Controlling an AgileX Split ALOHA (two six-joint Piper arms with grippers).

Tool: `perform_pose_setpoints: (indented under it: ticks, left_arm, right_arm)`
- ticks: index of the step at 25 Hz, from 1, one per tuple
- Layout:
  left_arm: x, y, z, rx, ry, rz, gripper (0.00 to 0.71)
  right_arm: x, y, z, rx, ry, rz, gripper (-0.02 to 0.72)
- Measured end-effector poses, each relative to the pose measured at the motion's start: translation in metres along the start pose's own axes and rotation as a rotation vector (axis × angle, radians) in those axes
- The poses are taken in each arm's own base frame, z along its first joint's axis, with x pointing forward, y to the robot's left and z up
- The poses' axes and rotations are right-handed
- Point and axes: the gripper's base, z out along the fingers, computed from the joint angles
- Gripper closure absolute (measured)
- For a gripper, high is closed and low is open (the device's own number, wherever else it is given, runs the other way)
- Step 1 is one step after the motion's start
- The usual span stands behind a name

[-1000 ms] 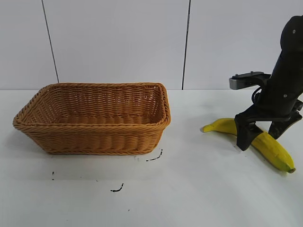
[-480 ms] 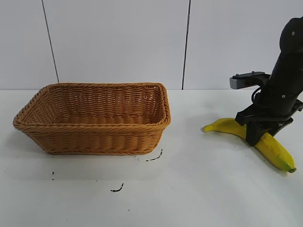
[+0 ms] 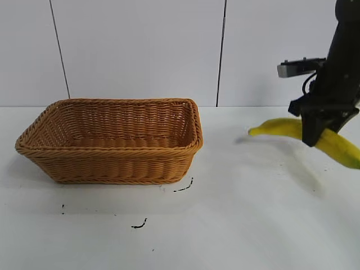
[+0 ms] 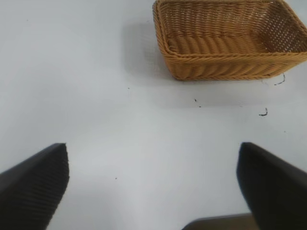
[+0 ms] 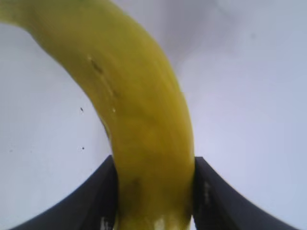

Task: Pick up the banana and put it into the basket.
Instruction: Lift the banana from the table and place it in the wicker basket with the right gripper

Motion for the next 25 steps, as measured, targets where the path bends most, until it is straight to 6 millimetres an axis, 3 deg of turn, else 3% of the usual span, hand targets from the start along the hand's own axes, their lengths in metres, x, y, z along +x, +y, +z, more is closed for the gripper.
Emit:
perform_pose_setpoints:
  ticks: [5, 12, 20, 25]
  left_arm:
    - [0.0, 0.0, 0.0, 0.0, 0.0, 0.0, 0.02]
    - [0.0, 0.0, 0.0, 0.0, 0.0, 0.0, 0.02]
    - [0.0, 0.0, 0.0, 0.0, 0.0, 0.0, 0.02]
    - [0.0, 0.0, 0.0, 0.0, 0.0, 0.0, 0.02]
  right_arm:
    - [-0.014, -0.005, -0.036, 0.012, -0.038, 0.036, 0.402]
    - [-0.028, -0.009, -0.066, 0.036, -0.13, 0.04, 0.402]
    - [-0.036, -0.007, -0.082, 0.04, -0.194, 0.012, 0.402]
    - [-0.049, 0.022, -0.082, 0.038, -0.221, -0.073, 0.402]
